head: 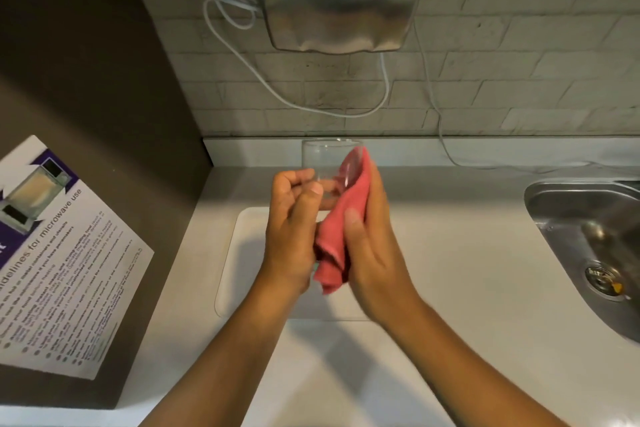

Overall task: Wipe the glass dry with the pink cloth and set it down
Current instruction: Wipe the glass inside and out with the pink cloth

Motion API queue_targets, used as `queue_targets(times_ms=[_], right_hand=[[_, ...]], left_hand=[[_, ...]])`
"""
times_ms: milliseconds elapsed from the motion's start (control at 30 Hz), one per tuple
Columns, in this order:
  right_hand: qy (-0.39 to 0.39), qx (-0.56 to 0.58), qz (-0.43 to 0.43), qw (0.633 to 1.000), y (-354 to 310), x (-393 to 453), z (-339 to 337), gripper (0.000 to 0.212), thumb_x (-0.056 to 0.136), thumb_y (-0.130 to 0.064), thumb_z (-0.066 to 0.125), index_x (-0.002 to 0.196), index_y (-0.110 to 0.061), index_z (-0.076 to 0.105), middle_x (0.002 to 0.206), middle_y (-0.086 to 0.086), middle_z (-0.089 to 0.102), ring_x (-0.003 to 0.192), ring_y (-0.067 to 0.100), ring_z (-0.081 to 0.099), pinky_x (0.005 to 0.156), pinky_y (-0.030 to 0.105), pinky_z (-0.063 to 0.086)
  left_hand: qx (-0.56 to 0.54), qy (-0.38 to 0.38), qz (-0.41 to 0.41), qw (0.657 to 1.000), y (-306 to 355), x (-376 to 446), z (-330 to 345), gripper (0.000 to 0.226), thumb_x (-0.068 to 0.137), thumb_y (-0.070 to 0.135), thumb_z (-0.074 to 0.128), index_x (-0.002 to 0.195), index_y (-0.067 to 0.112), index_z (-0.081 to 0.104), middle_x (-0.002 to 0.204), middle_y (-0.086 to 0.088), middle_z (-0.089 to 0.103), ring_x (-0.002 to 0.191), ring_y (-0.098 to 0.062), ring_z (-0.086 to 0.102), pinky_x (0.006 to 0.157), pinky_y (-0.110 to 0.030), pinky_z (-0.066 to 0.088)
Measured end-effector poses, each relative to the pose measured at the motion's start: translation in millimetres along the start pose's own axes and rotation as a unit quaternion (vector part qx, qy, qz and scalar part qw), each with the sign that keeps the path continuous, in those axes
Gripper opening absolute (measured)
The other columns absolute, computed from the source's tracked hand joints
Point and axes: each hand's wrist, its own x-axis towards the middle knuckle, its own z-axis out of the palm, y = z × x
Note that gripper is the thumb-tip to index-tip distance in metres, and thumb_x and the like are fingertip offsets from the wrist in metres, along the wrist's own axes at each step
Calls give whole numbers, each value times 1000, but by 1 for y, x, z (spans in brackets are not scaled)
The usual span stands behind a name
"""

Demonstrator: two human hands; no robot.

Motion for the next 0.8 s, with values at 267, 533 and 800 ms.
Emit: queue_targets(times_ms=[267, 533, 800], right_hand=[[36, 45, 32, 998, 3, 8, -8, 60, 112, -39, 35, 170, -31, 23, 173, -2, 43, 158, 17, 48, 130, 54, 40], [68, 54, 44, 995, 6, 2, -5, 63, 113, -32, 35, 174, -23, 19, 178, -8, 36, 160, 4, 41, 133, 34, 35], [35, 51, 37, 997, 7, -2, 0, 62, 116, -30, 32, 175, -29, 12, 180, -20, 25, 164, -1, 31, 135, 29, 30]], left_hand=[[12, -27, -25, 999, -7, -7, 5, 45, 77, 55, 60, 114, 29, 59, 118, -6, 77, 95, -17, 80, 69, -29, 63], [131, 27, 34, 990, -6, -15, 15, 55, 79, 68, 58, 123, 35, 54, 121, 8, 65, 112, -21, 69, 96, -52, 61], [130, 14, 18, 991, -7, -22, 9, 52, 76, 73, 63, 122, 53, 51, 119, 27, 66, 108, -1, 72, 89, -33, 65]])
